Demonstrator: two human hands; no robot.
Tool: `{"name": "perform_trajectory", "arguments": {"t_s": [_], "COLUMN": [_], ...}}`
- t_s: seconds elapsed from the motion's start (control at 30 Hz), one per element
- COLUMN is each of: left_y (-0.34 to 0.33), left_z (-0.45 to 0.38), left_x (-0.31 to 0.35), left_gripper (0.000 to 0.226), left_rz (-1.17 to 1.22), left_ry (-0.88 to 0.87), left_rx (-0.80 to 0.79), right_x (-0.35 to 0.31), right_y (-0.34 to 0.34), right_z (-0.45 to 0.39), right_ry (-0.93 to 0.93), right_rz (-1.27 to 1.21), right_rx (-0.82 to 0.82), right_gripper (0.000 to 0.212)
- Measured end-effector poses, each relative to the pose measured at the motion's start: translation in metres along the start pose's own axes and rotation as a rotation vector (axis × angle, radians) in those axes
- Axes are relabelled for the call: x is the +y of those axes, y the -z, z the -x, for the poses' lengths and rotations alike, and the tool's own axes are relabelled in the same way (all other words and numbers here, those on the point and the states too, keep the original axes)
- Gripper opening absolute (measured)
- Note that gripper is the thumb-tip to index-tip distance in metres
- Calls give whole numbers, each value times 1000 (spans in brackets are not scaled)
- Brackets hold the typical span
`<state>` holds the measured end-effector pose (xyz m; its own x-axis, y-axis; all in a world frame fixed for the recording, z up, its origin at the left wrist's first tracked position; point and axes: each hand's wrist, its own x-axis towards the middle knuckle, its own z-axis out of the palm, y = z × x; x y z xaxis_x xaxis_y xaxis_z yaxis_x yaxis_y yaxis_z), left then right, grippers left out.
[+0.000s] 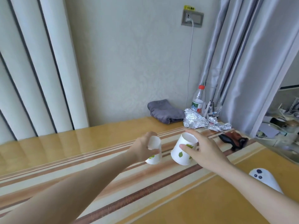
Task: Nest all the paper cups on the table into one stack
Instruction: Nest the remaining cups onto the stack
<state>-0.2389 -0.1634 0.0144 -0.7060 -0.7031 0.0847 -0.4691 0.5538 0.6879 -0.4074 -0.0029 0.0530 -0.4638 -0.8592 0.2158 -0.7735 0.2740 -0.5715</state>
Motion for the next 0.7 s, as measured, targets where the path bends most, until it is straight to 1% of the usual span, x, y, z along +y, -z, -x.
{"name": "perform_trajectory", "arguments": {"t_s": [0.07,0.1,0.2,0.27,0.33,0.4,0.5,0.7], "left_y": [40,65,144,184,206,211,196,138], "left_z": [21,35,93,141,193,240,289,325], "left_x": [13,21,55,80,101,115,121,111], "left_gripper": [66,65,55,51,57,59,46,46], "left_rz": [17,21,73,130,163,165,156,177], "left_ry": [14,22,33,9,-35,-58,-20,40], "left_rx": [69,105,230,319,375,390,355,196], "right_x": [-7,-13,-40,-61,-82,-103,-129,-167], "right_y": [8,11,18,23,27,32,42,67], "right_z": [6,10,27,42,59,75,99,138], "right_ry": [-10,-9,28,74,135,186,254,362], "right_rz": [-15,-35,-98,-133,-160,-189,-234,-297], "right_rx": [-2,0,0,-14,-17,2,6,40], "right_gripper": [61,61,61,60,59,59,58,50]}}
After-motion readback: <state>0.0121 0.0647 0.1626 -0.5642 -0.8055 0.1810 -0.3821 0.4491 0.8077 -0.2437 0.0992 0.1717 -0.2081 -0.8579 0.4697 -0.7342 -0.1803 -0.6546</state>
